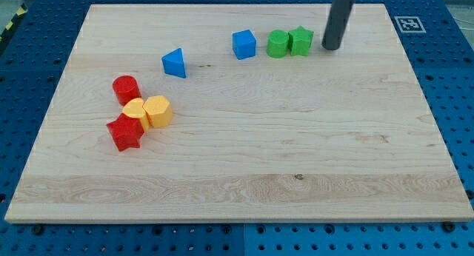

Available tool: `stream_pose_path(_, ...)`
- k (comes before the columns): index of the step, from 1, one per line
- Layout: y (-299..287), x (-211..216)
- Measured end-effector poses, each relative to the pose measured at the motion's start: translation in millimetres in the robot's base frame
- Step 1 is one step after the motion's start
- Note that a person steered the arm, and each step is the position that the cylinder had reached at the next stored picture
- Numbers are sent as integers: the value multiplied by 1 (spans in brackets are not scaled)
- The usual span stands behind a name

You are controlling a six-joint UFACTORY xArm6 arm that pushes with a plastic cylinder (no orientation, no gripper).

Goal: Point your arm at the bottom of green star

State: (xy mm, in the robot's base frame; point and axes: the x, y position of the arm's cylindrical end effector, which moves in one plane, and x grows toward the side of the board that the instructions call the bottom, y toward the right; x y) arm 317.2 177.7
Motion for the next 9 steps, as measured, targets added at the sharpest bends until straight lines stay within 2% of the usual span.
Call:
stream_pose_path(3,77,50)
stream_pose_path(4,72,54)
stream_pose_path(8,-54,55)
stream_pose_path(9,-61,48)
